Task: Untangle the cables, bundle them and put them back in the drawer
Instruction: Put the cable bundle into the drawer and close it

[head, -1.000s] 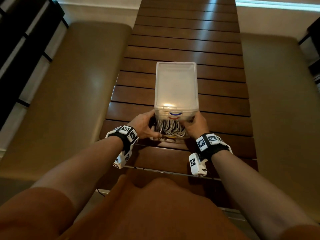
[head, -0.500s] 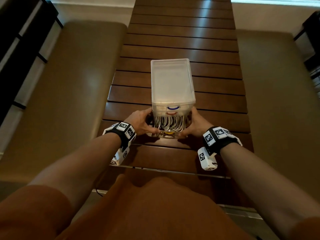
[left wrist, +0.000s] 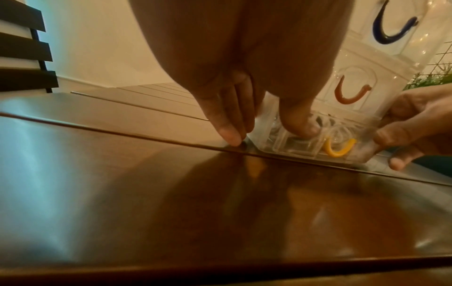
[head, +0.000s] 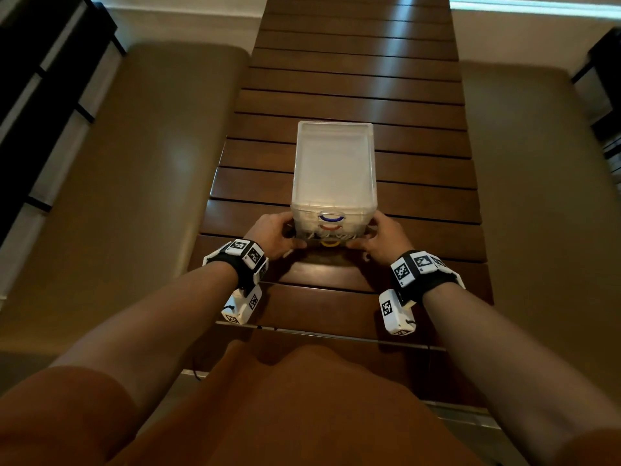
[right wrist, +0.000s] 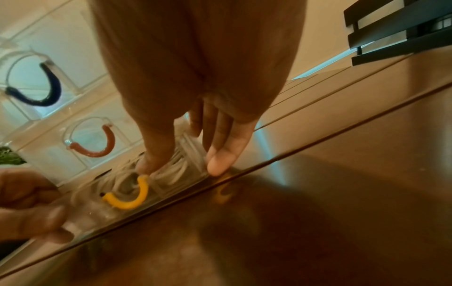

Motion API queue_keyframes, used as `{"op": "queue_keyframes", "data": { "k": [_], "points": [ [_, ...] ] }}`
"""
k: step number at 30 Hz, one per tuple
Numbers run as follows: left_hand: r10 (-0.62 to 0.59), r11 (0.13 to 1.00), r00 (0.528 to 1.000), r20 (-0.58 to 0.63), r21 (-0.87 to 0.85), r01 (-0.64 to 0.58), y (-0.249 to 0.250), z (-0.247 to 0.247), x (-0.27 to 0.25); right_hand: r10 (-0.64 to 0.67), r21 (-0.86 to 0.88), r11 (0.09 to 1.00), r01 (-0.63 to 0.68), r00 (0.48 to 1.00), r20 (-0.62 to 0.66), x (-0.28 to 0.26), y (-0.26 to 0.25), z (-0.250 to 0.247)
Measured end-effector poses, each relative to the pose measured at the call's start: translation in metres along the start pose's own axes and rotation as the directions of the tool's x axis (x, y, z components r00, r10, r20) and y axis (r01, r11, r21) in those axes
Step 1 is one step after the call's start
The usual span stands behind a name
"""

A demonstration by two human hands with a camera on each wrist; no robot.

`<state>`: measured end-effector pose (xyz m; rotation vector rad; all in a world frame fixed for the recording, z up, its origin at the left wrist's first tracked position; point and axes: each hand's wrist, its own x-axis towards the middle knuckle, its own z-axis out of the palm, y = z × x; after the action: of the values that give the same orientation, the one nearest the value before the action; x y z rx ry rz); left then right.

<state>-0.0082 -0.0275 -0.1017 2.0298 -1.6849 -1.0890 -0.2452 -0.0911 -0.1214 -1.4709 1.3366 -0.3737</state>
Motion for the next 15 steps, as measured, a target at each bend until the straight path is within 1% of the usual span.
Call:
{"op": "queue_keyframes", "data": {
  "k": [2,5,7,11,14,15],
  "points": [
    [-0.008,1.0,1.0,-0.026,0.003,0.008,0.001,0.0,0.002,0.0,-0.038,0.999,-0.001,0.999,-0.044,0.002,0.0,0.002],
    [0.001,1.0,0.999,-0.04,0.012,0.0,0.0,0.001,0.003,0.014,-0.07,0.997,-0.017,0.999,-0.038,0.005,0.002,0.004],
    [-0.002,1.0,0.998,-0.057,0.027,0.004,-0.001,0.004,0.004,0.012,-0.111,0.994,-0.019,0.998,-0.066,0.003,0.002,0.004],
    [-0.03,0.99,0.984,-0.178,0.128,0.054,-0.003,0.01,0.013,-0.062,-0.331,0.944,0.003,0.984,-0.166,0.004,-0.005,0.014],
    [-0.065,0.976,0.978,-0.198,0.192,0.103,-0.003,0.01,0.018,-0.065,-0.432,0.902,-0.014,0.984,-0.168,0.003,-0.016,0.018],
    [-0.057,0.981,0.978,-0.201,0.172,0.093,-0.002,0.008,0.02,-0.063,-0.436,0.9,-0.015,0.984,-0.165,0.004,-0.02,0.017]
  ]
}}
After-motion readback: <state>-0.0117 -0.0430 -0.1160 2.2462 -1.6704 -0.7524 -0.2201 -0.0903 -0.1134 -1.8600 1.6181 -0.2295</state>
